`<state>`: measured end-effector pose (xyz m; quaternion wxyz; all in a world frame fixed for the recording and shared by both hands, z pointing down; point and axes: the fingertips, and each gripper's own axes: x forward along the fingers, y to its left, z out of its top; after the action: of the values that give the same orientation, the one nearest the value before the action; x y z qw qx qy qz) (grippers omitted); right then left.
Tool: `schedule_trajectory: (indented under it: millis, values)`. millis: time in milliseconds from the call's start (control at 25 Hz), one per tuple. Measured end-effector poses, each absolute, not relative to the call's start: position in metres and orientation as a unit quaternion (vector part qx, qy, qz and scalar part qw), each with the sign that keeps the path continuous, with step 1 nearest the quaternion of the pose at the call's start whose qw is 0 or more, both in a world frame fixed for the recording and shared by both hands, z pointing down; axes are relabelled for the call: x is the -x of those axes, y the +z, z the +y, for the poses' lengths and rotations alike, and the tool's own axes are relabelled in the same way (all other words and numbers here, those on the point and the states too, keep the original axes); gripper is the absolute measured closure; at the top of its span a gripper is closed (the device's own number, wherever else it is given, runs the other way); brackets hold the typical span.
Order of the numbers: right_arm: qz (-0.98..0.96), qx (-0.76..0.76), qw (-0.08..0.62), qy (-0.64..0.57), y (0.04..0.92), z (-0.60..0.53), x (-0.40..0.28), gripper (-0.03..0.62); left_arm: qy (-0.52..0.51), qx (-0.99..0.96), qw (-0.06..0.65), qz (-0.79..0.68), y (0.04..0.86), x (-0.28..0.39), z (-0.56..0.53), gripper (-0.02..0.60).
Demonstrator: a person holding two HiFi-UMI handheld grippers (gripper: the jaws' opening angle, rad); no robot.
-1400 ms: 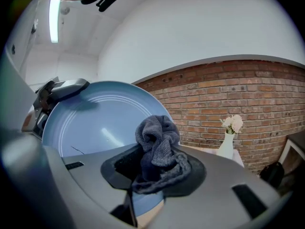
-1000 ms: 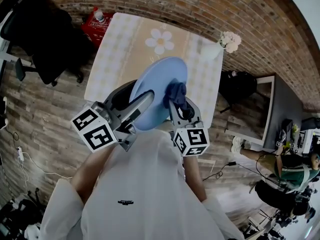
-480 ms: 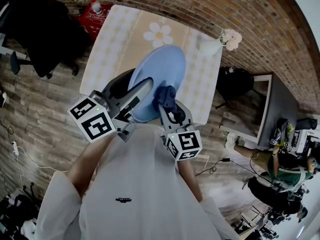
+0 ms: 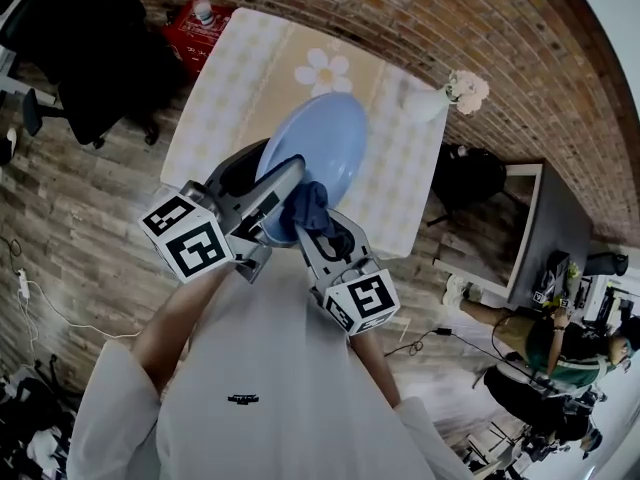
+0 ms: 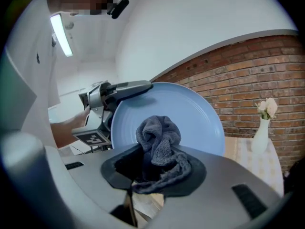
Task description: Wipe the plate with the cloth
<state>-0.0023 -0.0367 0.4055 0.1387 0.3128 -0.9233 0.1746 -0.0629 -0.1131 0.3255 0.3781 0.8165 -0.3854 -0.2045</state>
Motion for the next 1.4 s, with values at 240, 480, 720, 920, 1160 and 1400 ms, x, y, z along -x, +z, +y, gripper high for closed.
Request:
schedule_trajectory:
  millis: [240, 480, 720, 920, 1160, 1400]
  values:
    - [-0.943, -0.27, 0.118, 0.155, 0.381, -0.027, 0.022, 0.441, -0.2, -0.82, 0.376, -0.383, 0.326, 0.06, -0.107, 0.339]
    - [-0.946, -0.27, 0.099, 0.148, 0.371, -0.032, 0.023, 0.441, -0.194, -0.825, 0.373, -0.377, 0.328, 0.049, -0.103, 0.339]
    - [-0.942, -0.299, 0.076, 0.131, 0.355, -0.049, 0.009, 0.441, -0.187, -0.833, 0.379, -0.358, 0.327, 0.032, -0.09, 0.339]
    - [-0.936, -0.323, 0.068, 0.12, 0.349, -0.06, 0.0, 0.441, -0.191, -0.834, 0.384, -0.347, 0.327, 0.027, -0.081, 0.339]
    - [-0.921, -0.365, 0.053, 0.124, 0.346, -0.087, -0.016, 0.441, -0.188, -0.837, 0.381, -0.343, 0.326, 0.022, -0.078, 0.339]
    - [-0.911, -0.388, 0.061, 0.128, 0.355, -0.103, -0.026, 0.441, -0.2, -0.828, 0.396, -0.343, 0.327, 0.024, -0.081, 0.339]
